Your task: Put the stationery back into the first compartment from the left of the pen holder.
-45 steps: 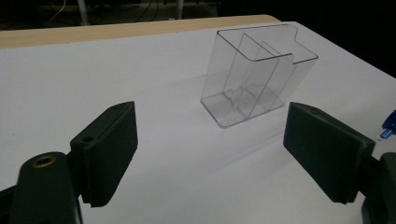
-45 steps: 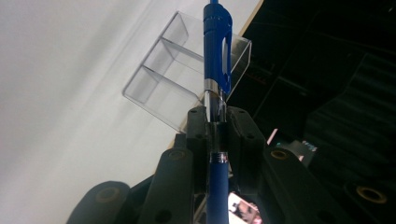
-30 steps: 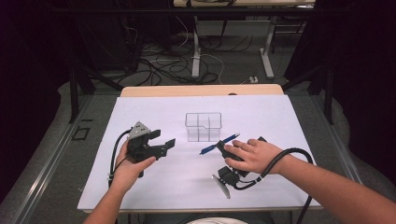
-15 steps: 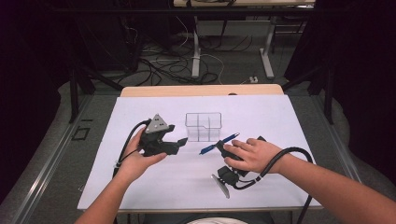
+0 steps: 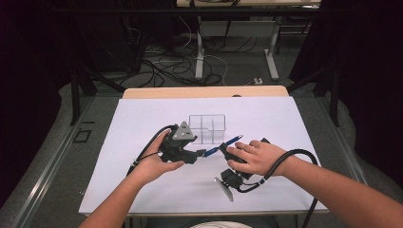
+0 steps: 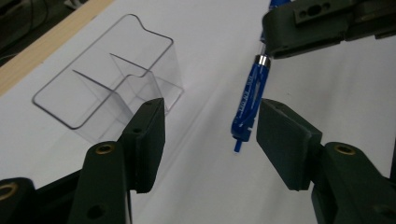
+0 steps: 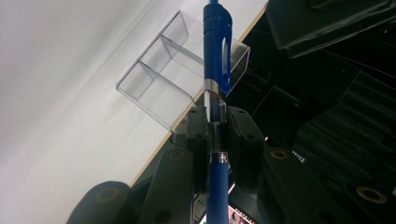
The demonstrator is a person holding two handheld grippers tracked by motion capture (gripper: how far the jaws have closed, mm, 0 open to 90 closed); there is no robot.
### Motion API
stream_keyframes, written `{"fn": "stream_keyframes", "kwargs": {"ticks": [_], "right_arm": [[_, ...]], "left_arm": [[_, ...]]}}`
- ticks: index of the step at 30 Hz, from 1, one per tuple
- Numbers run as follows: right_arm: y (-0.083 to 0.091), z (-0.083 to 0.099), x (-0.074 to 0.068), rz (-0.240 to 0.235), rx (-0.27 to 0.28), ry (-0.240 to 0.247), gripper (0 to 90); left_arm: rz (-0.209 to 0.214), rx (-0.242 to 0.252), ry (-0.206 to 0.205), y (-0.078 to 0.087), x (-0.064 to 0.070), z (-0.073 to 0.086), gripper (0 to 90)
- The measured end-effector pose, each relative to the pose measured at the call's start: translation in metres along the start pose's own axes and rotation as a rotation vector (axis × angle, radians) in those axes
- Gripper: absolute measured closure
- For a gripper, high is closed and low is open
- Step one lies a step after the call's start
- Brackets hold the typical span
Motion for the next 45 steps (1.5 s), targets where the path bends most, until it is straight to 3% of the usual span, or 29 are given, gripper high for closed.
{"fn": "stream_keyframes", "kwargs": {"ticks": [7, 8, 12, 20, 38, 45], "right_arm": [[0.000, -0.001, 0.001, 0.013, 0.002, 0.003, 80.0], [0.001, -0.001, 0.000, -0.002, -0.010, 0.004, 80.0], [-0.002, -0.003, 0.004, 0.018, 0.026, 0.030, 80.0], [-0.003, -0.007, 0.003, 0.021, 0.019, 0.029, 80.0], [-0.005, -0.019, 0.006, 0.045, 0.064, 0.028, 80.0], [-0.005, -0.019, 0.006, 0.046, 0.058, 0.038, 80.0]], "left_arm": [[0.028, -0.042, -0.043, -0.014, 0.010, -0.005, 48.6], [0.029, -0.043, -0.049, -0.016, 0.011, -0.006, 49.8], [0.042, -0.067, -0.068, -0.021, 0.014, -0.009, 54.4], [0.056, -0.098, -0.082, -0.030, 0.019, -0.010, 63.3], [0.036, -0.141, -0.100, -0.039, 0.019, -0.011, 72.7], [0.030, -0.151, -0.120, -0.039, 0.018, -0.011, 76.8]]}}
Point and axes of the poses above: each handheld gripper's, and its own axes: y roughly backward along the jaws, z roughly out of its underside, x roughly to its right, the point moved 7 cm from there along -y, roughly forward along the jaws, and after that the axes turned 4 degrees about z, right-handed, at the moved point
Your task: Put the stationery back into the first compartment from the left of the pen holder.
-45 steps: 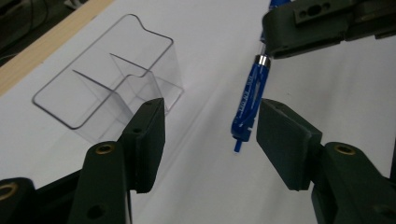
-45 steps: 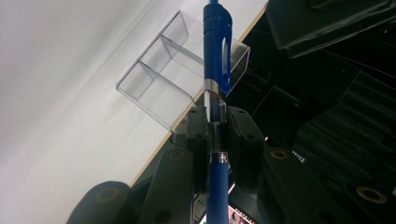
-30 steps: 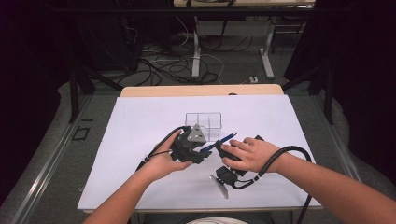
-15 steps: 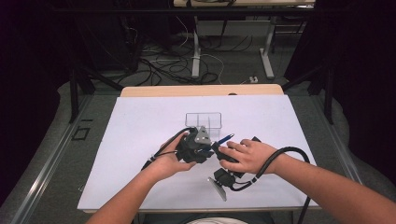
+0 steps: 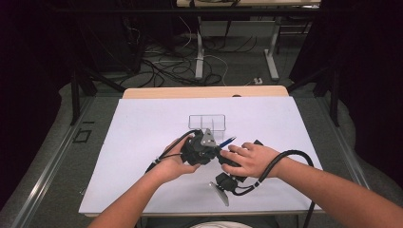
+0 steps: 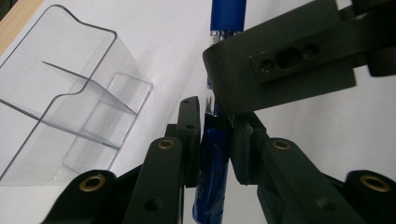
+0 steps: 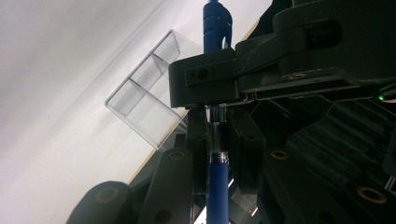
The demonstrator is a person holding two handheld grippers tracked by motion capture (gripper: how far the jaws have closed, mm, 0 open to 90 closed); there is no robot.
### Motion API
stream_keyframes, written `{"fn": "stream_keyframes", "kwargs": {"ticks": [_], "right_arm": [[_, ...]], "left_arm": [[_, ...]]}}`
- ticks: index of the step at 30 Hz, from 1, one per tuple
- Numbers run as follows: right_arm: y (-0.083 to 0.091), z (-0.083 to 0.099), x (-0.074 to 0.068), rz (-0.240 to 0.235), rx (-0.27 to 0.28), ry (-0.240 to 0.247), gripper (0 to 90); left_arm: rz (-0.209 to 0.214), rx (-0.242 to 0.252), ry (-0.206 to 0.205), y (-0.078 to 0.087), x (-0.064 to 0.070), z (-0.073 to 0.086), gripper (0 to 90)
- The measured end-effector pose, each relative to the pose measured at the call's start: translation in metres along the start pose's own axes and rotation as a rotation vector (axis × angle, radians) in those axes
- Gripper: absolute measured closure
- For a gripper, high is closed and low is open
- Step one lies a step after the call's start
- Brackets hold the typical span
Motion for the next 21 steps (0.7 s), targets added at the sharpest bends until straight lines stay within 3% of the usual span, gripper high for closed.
{"fn": "stream_keyframes", "kwargs": {"ticks": [10, 15, 16, 21], "right_arm": [[0.0000, 0.0005, -0.0003, -0.014, -0.012, -0.003, 79.9], [-0.0015, 0.0007, 0.0015, 0.004, 0.003, -0.002, 79.9], [0.0017, 0.0029, 0.0025, -0.020, -0.037, 0.009, 79.8], [-0.0021, 0.0025, 0.0018, -0.007, -0.004, -0.010, 79.4]], "left_arm": [[0.004, -0.005, -0.013, -0.0008, -0.0003, -0.0004, 77.8], [-0.003, 0.000, -0.017, 0.0011, -0.0011, -0.0011, 77.8], [0.003, 0.002, -0.015, 0.0015, -0.0012, -0.0011, 77.9], [-0.001, 0.003, -0.011, 0.0009, -0.0024, -0.0013, 78.0]]}}
Point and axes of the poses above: each handheld gripper's, and its own axes: y roughly backward along the jaws, z roughly out of its underside, x roughly to its right, the point moved 7 cm from there along -y, roughly forward along the jaws, and after that the axes turned 4 degrees about z, right-handed, at the moved point
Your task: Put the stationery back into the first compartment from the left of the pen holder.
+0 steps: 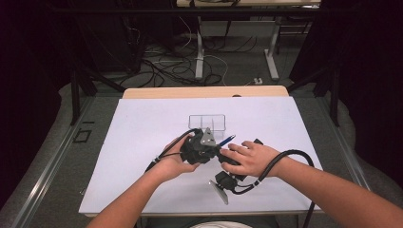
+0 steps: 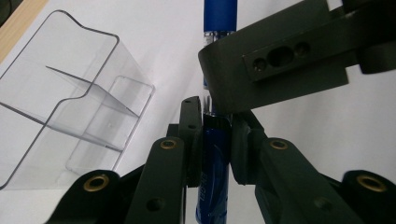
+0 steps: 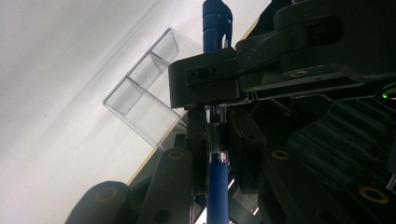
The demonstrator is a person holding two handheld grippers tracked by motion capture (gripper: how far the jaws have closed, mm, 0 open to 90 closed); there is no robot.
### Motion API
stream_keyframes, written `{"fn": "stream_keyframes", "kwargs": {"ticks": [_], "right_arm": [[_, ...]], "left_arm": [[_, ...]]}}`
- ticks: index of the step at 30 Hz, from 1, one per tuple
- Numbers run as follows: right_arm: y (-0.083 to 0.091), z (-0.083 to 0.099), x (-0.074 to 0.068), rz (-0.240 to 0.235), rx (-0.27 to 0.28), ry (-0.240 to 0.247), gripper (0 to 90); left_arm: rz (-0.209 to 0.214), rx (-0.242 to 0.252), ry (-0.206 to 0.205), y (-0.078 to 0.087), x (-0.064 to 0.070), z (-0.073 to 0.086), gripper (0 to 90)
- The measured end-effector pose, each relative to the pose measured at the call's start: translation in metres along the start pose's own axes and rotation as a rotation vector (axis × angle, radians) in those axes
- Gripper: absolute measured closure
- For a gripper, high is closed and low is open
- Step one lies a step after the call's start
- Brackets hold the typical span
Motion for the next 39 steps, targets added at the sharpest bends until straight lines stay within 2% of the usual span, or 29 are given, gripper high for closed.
{"fn": "stream_keyframes", "kwargs": {"ticks": [7, 8, 9, 10, 12, 16, 17, 18, 20, 22, 23, 26, 27, 28, 30, 35, 39], "right_arm": [[0.000, 0.002, 0.001, 0.006, -0.002, 0.007, 73.4], [0.002, 0.004, 0.001, -0.006, -0.023, 0.010, 72.2], [-0.001, 0.003, 0.002, 0.016, 0.014, 0.003, 71.3], [-0.002, 0.003, 0.001, 0.025, 0.023, -0.016, 69.9], [0.000, 0.006, 0.002, 0.012, 0.002, -0.022, 67.0], [0.001, 0.010, 0.004, 0.005, -0.031, -0.020, 60.6], [0.001, 0.011, 0.004, 0.003, -0.039, -0.046, 59.4], [0.000, 0.013, 0.006, 0.008, -0.033, -0.034, 58.2], [0.000, 0.017, 0.007, 0.000, -0.059, -0.075, 55.3], [0.000, 0.019, 0.008, -0.001, -0.065, -0.093, 54.5], [0.000, 0.021, 0.009, 0.002, -0.069, -0.090, 53.4], [-0.002, 0.021, 0.007, -0.028, -0.036, -0.115, 50.9], [-0.002, 0.022, 0.007, -0.039, -0.037, -0.128, 50.9], [-0.002, 0.022, 0.004, -0.045, -0.040, -0.176, 50.9], [-0.002, 0.023, 0.002, -0.074, -0.039, -0.221, 48.1], [-0.002, 0.029, -0.003, -0.094, -0.073, -0.321, 47.9], [-0.002, 0.037, -0.005, -0.121, -0.117, -0.399, 47.1]], "left_arm": [[-0.017, 0.010, 0.038, 0.000, -0.007, 0.002, 78.2], [-0.019, 0.010, 0.041, 0.001, -0.009, 0.002, 78.3], [-0.023, 0.010, 0.050, 0.002, -0.010, 0.003, 78.3], [-0.035, 0.023, 0.060, 0.001, -0.012, 0.003, 78.3], [-0.032, 0.018, 0.072, 0.004, -0.015, 0.004, 78.3], [-0.044, 0.044, 0.114, 0.006, -0.020, 0.004, 78.2], [-0.058, 0.065, 0.124, 0.006, -0.022, 0.003, 78.2], [-0.068, 0.069, 0.128, 0.007, -0.024, 0.003, 78.2], [-0.074, 0.077, 0.139, 0.009, -0.028, 0.003, 78.2], [-0.067, 0.083, 0.161, 0.011, -0.032, 0.003, 78.3], [-0.081, 0.104, 0.173, 0.011, -0.034, 0.002, 78.2], [-0.088, 0.127, 0.206, 0.015, -0.040, 0.002, 78.2], [-0.093, 0.150, 0.229, 0.016, -0.041, 0.001, 78.2], [-0.100, 0.160, 0.232, 0.017, -0.043, 0.001, 78.2], [-0.108, 0.172, 0.254, 0.019, -0.046, 0.001, 78.3], [-0.128, 0.201, 0.275, 0.026, -0.057, 0.002, 78.3], [-0.153, 0.227, 0.307, 0.030, -0.067, 0.002, 78.3]]}}
Point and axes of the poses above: each handheld gripper's, and its own axes: y roughly backward along the jaws, z roughly out of its underside, x roughly to its right, the point moved 7 cm from there along -y, roughly forward along the jaws, and after that the axes turned 4 degrees about z, right-handed, at the moved point
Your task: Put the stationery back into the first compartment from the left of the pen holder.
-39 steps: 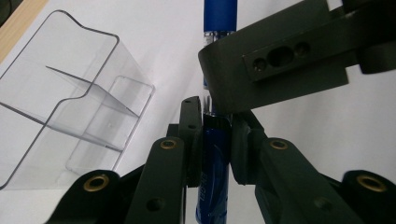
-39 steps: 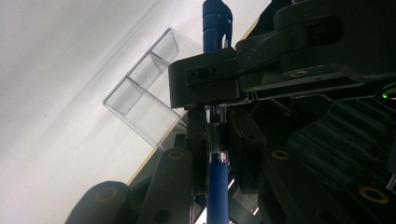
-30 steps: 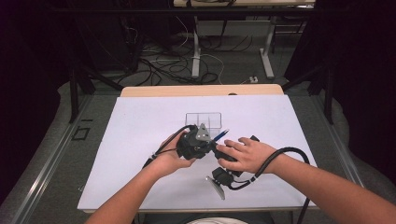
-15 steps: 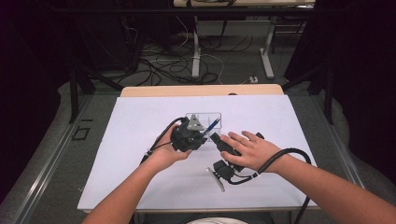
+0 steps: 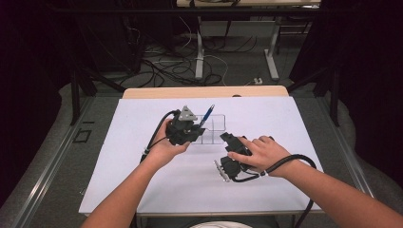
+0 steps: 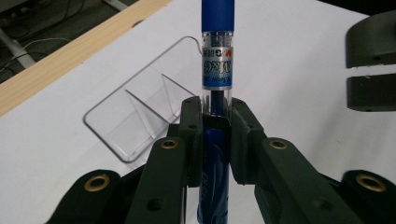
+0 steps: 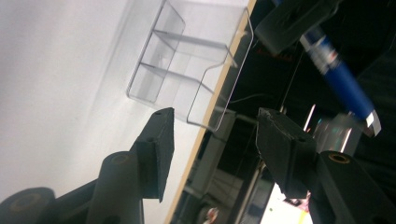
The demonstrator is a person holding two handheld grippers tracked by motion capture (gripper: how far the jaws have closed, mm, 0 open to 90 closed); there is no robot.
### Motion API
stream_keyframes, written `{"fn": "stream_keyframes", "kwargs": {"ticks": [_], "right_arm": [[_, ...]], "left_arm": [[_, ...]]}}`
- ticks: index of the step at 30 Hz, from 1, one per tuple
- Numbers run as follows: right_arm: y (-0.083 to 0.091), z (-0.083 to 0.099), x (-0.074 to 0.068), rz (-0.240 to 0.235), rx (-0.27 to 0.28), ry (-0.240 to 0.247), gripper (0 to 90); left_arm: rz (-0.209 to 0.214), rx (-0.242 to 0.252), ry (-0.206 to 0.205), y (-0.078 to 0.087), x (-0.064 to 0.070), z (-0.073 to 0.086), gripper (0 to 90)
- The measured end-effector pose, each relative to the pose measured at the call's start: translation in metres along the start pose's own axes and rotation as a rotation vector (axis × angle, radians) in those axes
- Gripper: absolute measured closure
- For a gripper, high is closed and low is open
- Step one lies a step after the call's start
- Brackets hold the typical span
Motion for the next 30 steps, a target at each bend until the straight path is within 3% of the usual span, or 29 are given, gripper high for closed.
{"fn": "stream_keyframes", "kwargs": {"ticks": [5, 6, 10, 12, 14, 16, 20, 27, 30], "right_arm": [[-0.003, 0.008, 0.002, 0.003, -0.006, -0.071, 42.6], [-0.004, 0.009, 0.002, 0.020, 0.002, -0.110, 40.6], [-0.005, 0.015, 0.001, -0.007, 0.004, -0.238, 33.5], [-0.002, 0.019, -0.001, -0.043, -0.038, -0.285, 30.4], [-0.006, 0.020, 0.000, -0.017, -0.002, -0.342, 28.7], [-0.007, 0.022, 0.000, -0.017, -0.002, -0.391, 25.6], [-0.009, 0.027, 0.000, -0.061, -0.008, -0.523, 15.9], [-0.014, 0.036, -0.004, -0.158, -0.011, -0.757, 13.2], [-0.018, 0.039, -0.006, -0.214, 0.009, -0.909, 6.3]], "left_arm": [[-0.016, 0.029, 0.061, 0.003, -0.012, -0.002, 78.2], [-0.020, 0.040, 0.069, 0.004, -0.015, -0.003, 78.3], [-0.032, 0.087, 0.104, 0.007, -0.023, -0.007, 78.2], [-0.033, 0.104, 0.115, 0.009, -0.027, -0.008, 78.2], [-0.041, 0.131, 0.134, 0.010, -0.030, -0.010, 78.2], [-0.045, 0.145, 0.141, 0.011, -0.033, -0.011, 78.2], [-0.054, 0.186, 0.162, 0.011, -0.037, -0.015, 78.2], [-0.063, 0.222, 0.168, 0.010, -0.043, -0.018, 78.2], [-0.069, 0.240, 0.174, 0.009, -0.045, -0.019, 78.3]]}}
Point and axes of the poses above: each handheld gripper's, and its own axes: y roughly backward along the jaws, z roughly out of its underside, x roughly to its right, the point moved 7 cm from there along -y, roughly forward along the jaws, and after that the axes turned 4 degrees about z, right-handed, at the moved point
